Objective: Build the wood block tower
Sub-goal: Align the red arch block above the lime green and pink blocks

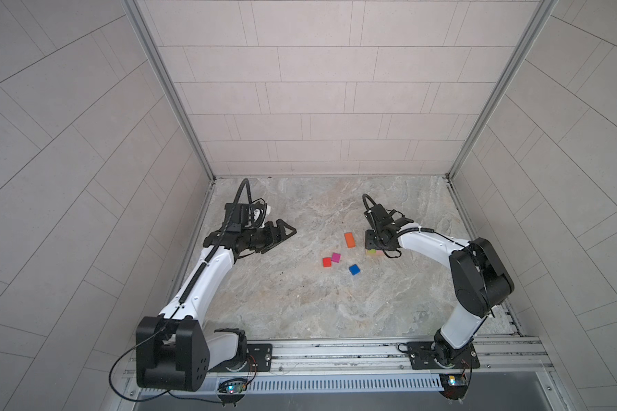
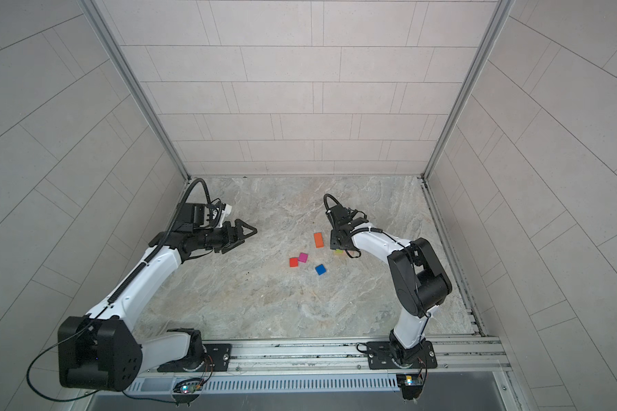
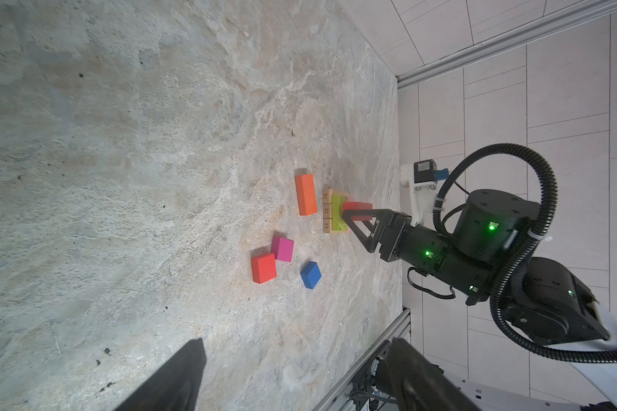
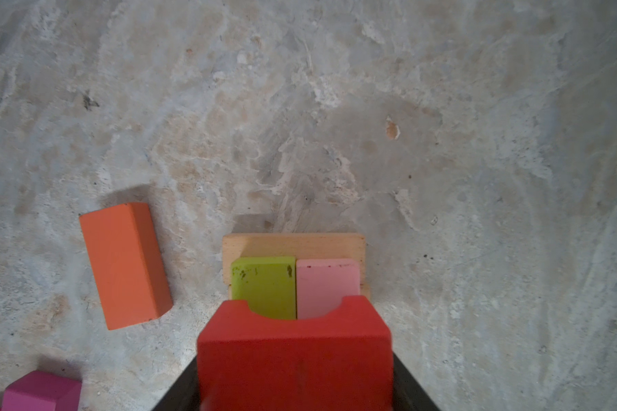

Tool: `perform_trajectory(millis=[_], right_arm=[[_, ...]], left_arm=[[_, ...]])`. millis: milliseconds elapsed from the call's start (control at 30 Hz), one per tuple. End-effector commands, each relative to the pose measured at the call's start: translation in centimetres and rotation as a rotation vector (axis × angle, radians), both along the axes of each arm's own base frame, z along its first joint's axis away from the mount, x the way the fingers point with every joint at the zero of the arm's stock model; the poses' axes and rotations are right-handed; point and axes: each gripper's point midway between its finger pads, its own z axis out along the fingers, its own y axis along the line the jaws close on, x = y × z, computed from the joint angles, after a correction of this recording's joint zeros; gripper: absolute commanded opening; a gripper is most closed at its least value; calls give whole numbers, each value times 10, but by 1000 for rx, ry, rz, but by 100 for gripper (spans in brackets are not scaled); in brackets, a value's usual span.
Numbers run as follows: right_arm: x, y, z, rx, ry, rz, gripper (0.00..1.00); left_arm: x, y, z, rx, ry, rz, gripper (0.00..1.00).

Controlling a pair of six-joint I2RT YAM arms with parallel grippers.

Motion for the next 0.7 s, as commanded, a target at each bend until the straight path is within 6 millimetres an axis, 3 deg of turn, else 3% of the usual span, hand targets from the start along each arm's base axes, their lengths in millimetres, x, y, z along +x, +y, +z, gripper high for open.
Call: perform_trajectory(millis=[0,667], right_arm=[[-3,-6,-6,-14,12,-26,58],[-2,-5,-11,-16,25,-28,61]], left_arm=[[-2,-2,-1,3,-6,-20,87],[-2,-2,-1,8,-8,-18,87]])
